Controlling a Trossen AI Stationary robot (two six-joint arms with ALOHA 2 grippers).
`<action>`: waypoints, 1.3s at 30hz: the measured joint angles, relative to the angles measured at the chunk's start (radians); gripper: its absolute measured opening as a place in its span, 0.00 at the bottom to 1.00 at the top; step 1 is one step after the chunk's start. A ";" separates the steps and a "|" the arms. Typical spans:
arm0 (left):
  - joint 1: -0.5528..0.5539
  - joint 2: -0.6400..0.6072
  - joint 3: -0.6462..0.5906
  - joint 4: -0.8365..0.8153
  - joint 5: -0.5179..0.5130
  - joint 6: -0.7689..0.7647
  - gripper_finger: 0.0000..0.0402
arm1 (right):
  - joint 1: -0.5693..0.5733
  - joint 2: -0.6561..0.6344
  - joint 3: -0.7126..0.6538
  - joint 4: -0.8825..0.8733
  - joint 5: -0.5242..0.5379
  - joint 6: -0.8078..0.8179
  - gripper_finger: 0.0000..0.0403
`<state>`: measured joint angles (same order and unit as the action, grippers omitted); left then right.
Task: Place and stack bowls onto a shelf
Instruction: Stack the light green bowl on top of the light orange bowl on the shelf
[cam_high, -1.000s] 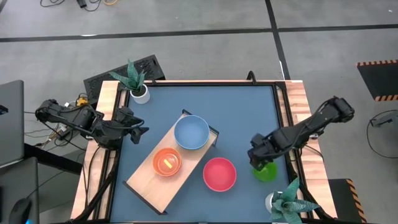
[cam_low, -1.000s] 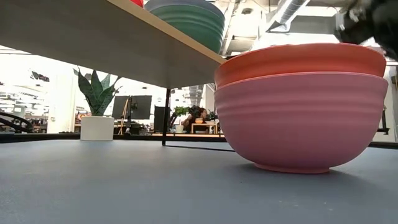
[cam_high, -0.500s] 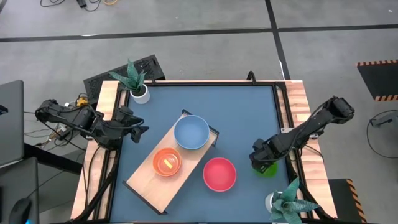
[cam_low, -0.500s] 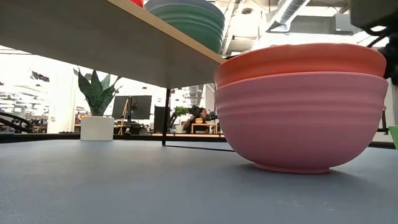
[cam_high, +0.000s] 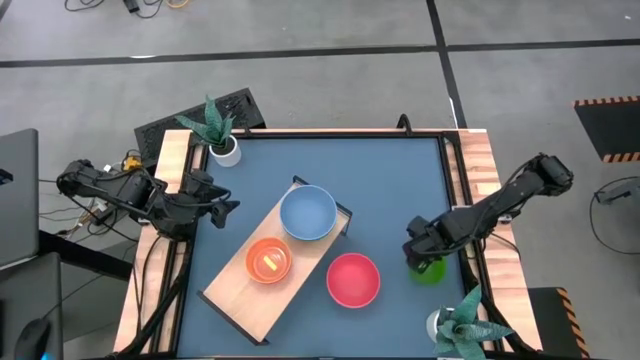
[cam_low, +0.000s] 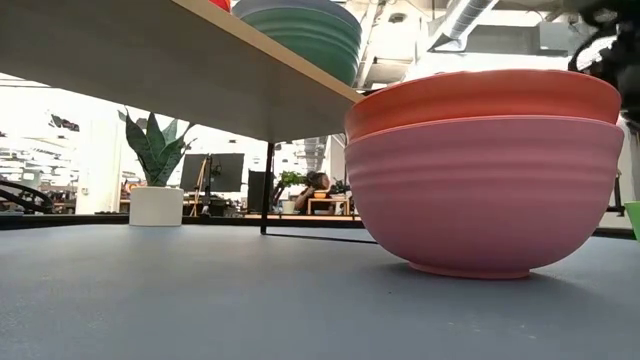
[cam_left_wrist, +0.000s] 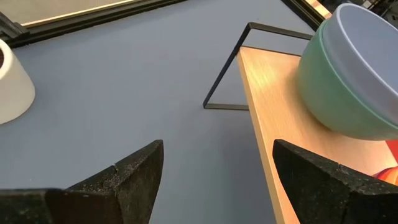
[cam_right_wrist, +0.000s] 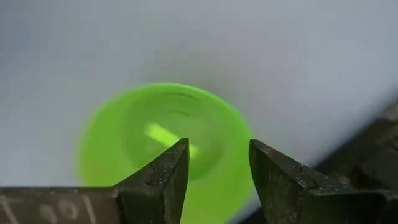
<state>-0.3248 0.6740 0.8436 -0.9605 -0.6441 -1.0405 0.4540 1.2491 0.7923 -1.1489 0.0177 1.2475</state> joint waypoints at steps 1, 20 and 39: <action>0.000 0.000 0.000 0.000 0.000 0.000 0.71 | -0.007 0.000 -0.008 -0.021 0.000 0.001 0.48; 0.000 0.000 0.000 0.000 0.000 -0.016 0.71 | -0.083 0.001 -0.172 0.190 -0.086 0.028 0.24; 0.000 0.000 0.000 -0.001 0.000 0.001 0.71 | -0.181 0.001 0.251 -0.192 0.029 0.094 0.06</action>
<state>-0.3251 0.6743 0.8436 -0.9619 -0.6437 -1.0397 0.2732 1.2503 1.0433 -1.3405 0.0469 1.3419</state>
